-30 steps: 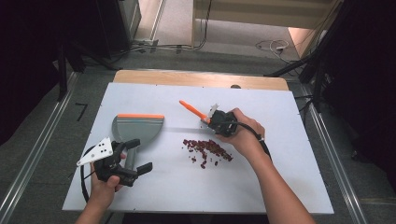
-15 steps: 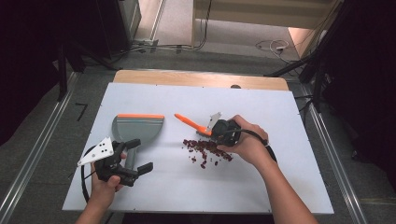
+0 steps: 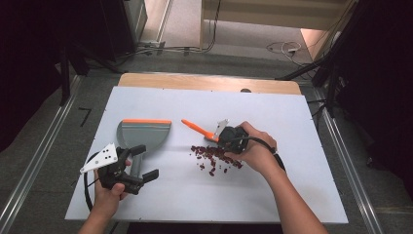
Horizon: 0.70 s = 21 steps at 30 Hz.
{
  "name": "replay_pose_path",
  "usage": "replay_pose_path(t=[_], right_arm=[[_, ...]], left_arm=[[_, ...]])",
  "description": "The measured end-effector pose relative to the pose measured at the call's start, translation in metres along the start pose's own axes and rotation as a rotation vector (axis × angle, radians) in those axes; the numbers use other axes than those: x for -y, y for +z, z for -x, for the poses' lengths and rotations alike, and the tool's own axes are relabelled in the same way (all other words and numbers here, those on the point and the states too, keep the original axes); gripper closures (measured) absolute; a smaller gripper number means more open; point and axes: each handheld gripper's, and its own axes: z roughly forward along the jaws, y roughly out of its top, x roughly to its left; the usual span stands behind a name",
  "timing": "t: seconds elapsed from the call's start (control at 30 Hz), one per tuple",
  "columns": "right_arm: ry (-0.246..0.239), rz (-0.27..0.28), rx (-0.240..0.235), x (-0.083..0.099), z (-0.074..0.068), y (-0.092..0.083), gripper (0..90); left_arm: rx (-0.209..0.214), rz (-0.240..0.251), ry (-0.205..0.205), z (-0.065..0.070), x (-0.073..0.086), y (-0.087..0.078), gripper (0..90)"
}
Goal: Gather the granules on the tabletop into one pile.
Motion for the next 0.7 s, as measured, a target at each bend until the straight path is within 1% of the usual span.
replay_pose_path(t=[0.07,0.1,0.17,0.23,0.3,0.33,0.37,0.4,0.43,0.5,0.53,0.6,0.67,0.7], right_arm=[[-0.021,-0.005,0.007,0.0,-0.005,-0.002,68.8],[-0.028,-0.004,0.002,0.001,-0.007,-0.003,68.7],[-0.025,-0.005,-0.009,0.001,-0.011,-0.006,68.7],[-0.038,-0.003,-0.008,0.001,-0.014,-0.008,68.7],[-0.034,-0.001,-0.008,0.001,-0.015,-0.01,68.7],[-0.026,0.006,0.005,0.001,-0.013,-0.011,68.7],[-0.007,0.014,0.015,0.001,-0.012,-0.015,68.7],[-0.008,0.022,0.018,0.0,-0.01,-0.017,68.7],[0.013,0.032,0.015,-0.001,-0.009,-0.022,68.7],[0.067,0.057,-0.028,-0.004,-0.006,-0.033,68.7],[0.104,0.079,-0.057,-0.006,-0.005,-0.038,68.7],[0.155,0.106,-0.136,-0.011,-0.006,-0.046,68.7],[0.19,0.119,-0.212,-0.017,-0.009,-0.049,68.7],[0.197,0.124,-0.239,-0.019,-0.01,-0.049,68.8]], left_arm=[[0.0,0.0,0.001,0.0,0.0,0.0,1.8],[0.001,0.0,0.001,0.001,0.0,0.0,1.8],[0.001,0.0,0.001,0.002,0.0,0.001,1.8],[0.002,-0.002,0.003,0.002,0.0,0.001,1.8],[0.001,-0.001,0.003,0.002,0.0,0.001,1.8],[0.002,-0.002,0.002,0.002,0.0,0.002,1.8],[0.002,-0.003,0.004,0.002,0.0,0.002,1.8],[0.002,-0.004,0.004,0.002,0.0,0.002,1.8],[0.001,-0.004,0.004,0.002,0.0,0.002,1.8],[0.001,-0.003,0.002,0.001,0.0,0.001,1.8],[0.001,-0.003,0.001,0.001,0.0,0.001,1.8],[-0.001,-0.002,0.0,0.001,0.0,0.001,1.8],[-0.001,-0.001,0.0,0.001,0.0,0.001,1.8],[-0.001,0.0,0.0,0.001,0.0,0.0,1.8]])
